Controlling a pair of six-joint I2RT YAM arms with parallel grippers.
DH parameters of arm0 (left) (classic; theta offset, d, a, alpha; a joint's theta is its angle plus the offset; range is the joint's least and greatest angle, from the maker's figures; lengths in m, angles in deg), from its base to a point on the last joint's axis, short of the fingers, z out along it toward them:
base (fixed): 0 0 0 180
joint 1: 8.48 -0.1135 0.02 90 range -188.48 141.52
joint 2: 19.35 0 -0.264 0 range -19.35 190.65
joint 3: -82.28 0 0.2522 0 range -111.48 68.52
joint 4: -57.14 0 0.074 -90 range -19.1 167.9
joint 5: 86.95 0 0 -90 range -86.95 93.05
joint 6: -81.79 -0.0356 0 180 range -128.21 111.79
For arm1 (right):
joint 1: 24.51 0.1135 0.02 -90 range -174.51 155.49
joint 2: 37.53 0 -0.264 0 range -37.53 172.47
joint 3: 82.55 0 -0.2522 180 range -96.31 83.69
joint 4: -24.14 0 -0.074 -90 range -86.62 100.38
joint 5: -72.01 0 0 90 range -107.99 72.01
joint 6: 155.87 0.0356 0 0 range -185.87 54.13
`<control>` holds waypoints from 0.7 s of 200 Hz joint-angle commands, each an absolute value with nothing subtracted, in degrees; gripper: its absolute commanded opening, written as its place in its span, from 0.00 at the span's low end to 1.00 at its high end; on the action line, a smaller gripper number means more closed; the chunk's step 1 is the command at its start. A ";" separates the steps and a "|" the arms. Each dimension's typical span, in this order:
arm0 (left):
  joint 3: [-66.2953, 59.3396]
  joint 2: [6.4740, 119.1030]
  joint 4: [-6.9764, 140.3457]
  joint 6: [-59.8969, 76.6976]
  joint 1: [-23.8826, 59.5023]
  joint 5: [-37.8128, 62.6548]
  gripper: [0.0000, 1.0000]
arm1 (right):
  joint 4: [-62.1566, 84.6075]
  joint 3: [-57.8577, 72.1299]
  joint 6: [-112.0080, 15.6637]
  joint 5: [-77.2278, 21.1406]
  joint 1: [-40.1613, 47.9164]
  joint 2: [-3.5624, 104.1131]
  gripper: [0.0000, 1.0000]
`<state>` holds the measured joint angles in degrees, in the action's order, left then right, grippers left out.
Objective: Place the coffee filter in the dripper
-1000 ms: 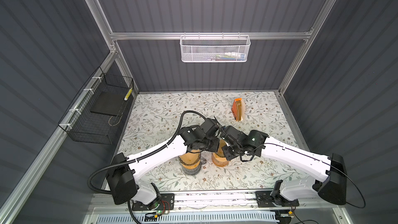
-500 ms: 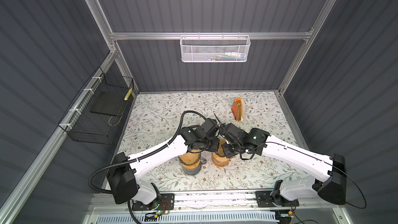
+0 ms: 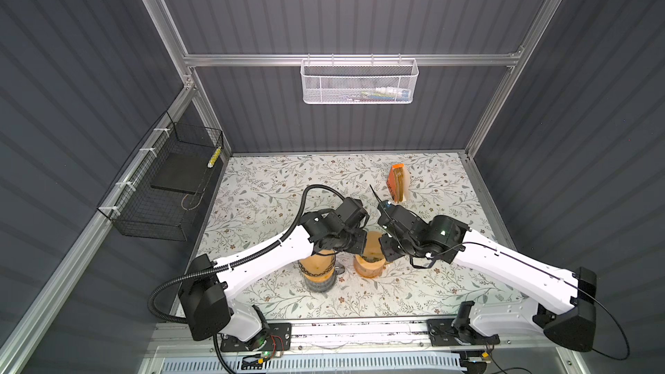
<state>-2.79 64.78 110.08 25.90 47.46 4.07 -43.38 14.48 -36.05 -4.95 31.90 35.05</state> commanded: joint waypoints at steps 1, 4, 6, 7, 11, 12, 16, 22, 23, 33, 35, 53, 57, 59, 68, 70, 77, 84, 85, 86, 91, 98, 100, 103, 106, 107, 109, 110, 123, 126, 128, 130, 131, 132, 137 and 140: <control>-4.37 65.11 110.81 24.68 47.72 3.67 0.14 | -45.06 15.39 -35.53 -2.61 31.57 35.44 0.16; -4.32 65.03 110.81 24.71 47.71 3.68 0.14 | -45.00 15.44 -35.47 -2.69 31.56 35.50 0.16; -4.31 65.02 110.81 24.81 47.69 3.67 0.14 | -44.89 15.56 -35.57 -2.74 31.50 35.51 0.15; -4.33 65.02 110.81 24.82 47.69 3.67 0.14 | -44.85 15.61 -35.56 -2.72 31.49 35.55 0.15; -4.33 65.02 110.81 24.76 47.69 3.68 0.14 | -44.59 15.78 -35.62 -2.81 31.48 35.64 0.15; -4.33 65.02 110.81 24.76 47.73 3.67 0.14 | -44.57 15.85 -35.58 -2.84 31.48 35.66 0.15; -4.33 65.02 110.72 24.80 47.70 3.72 0.14 | -44.35 16.02 -35.56 -2.99 31.41 35.76 0.15; -4.26 65.02 110.74 24.76 47.68 3.67 0.14 | -44.12 16.23 -35.59 -3.21 31.39 36.01 0.14; -4.26 65.02 110.77 24.80 47.73 3.71 0.14 | -44.12 16.25 -35.62 -3.22 31.39 36.02 0.14; -4.34 65.02 110.81 24.84 47.71 3.64 0.14 | -43.96 16.52 -35.68 -3.38 31.38 36.38 0.14; -4.34 65.02 110.81 24.84 47.71 3.68 0.14 | -43.90 16.60 -35.67 -3.40 31.37 36.45 0.13; -4.29 65.20 110.79 24.84 47.75 3.69 0.14 | -43.28 17.16 -35.72 -3.69 31.37 36.90 0.12; -4.23 65.20 110.76 24.84 47.72 3.73 0.14 | -43.22 17.29 -35.68 -3.83 31.37 36.96 0.12; -4.20 65.26 110.79 24.84 47.74 3.79 0.14 | -43.15 17.34 -35.65 -3.81 31.32 36.99 0.11; -4.11 65.29 110.79 24.86 47.74 3.87 0.14 | -42.81 17.58 -35.69 -4.00 31.31 37.04 0.10; -4.13 65.28 110.80 24.85 47.72 3.85 0.14 | -42.74 17.68 -35.67 -3.97 31.31 37.08 0.10; -4.08 65.39 110.81 24.88 47.69 3.84 0.14 | -42.42 17.77 -35.65 -4.13 31.31 37.18 0.10; -4.04 65.42 110.81 24.84 47.68 3.86 0.14 | -42.21 17.95 -35.66 -4.34 31.29 37.26 0.10; -4.01 65.39 110.81 24.84 47.73 3.85 0.14 | -42.15 17.95 -35.65 -4.35 31.30 37.26 0.10; -4.04 65.38 110.81 24.84 47.75 3.85 0.14 | -42.12 17.95 -35.69 -4.32 31.30 37.31 0.10; -4.02 65.37 110.81 24.84 47.71 3.93 0.14 | -41.98 18.03 -35.68 -4.51 31.30 37.40 0.10; -4.02 65.37 110.74 24.92 47.68 3.94 0.14 | -41.82 18.16 -35.60 -4.58 31.31 37.55 0.10; -4.00 65.42 110.72 24.86 47.70 3.98 0.14 | -41.76 18.13 -35.58 -4.66 31.31 37.60 0.10; -3.99 65.39 110.72 24.90 47.69 3.93 0.14 | -41.67 18.12 -35.60 -4.70 31.31 37.70 0.10; -4.04 65.43 110.76 24.85 47.73 3.96 0.14 | -41.65 18.20 -35.62 -4.78 31.31 37.78 0.10; -4.06 65.44 110.74 24.84 47.75 3.95 0.14 | -41.65 18.20 -35.63 -4.80 31.31 37.83 0.10; -3.96 65.46 110.72 24.84 47.72 3.93 0.14 | -41.59 18.21 -35.59 -4.85 31.26 37.89 0.10; -3.97 65.46 110.72 24.84 47.70 3.97 0.14 | -41.58 18.21 -35.57 -4.87 31.28 37.89 0.10; -3.98 65.46 110.73 24.85 47.74 4.01 0.14 | -41.35 18.32 -35.63 -4.94 31.29 38.14 0.10; -3.83 65.46 110.72 24.84 47.69 4.02 0.14 | -41.39 18.30 -35.63 -4.90 31.27 38.24 0.10; -3.82 65.46 110.76 24.84 47.75 3.97 0.14 | -41.39 18.36 -35.57 -4.94 31.30 38.24 0.10; -3.81 65.46 110.80 24.84 47.77 3.94 0.14 | -41.33 18.38 -35.55 -4.97 31.30 38.24 0.10; -3.81 65.46 110.76 24.84 47.72 3.93 0.14 | -41.27 18.38 -35.60 -4.93 31.30 38.24 0.10; -3.86 65.46 110.74 24.84 47.75 3.93 0.14 | -41.24 18.38 -35.57 -4.96 31.30 38.24 0.10; -3.75 65.46 110.80 24.85 47.74 3.94 0.14 | -41.17 18.39 -35.59 -5.07 31.30 38.32 0.10; -3.74 65.46 110.81 24.84 47.76 3.93 0.14 | -41.13 18.45 -35.66 -5.14 31.30 38.40 0.10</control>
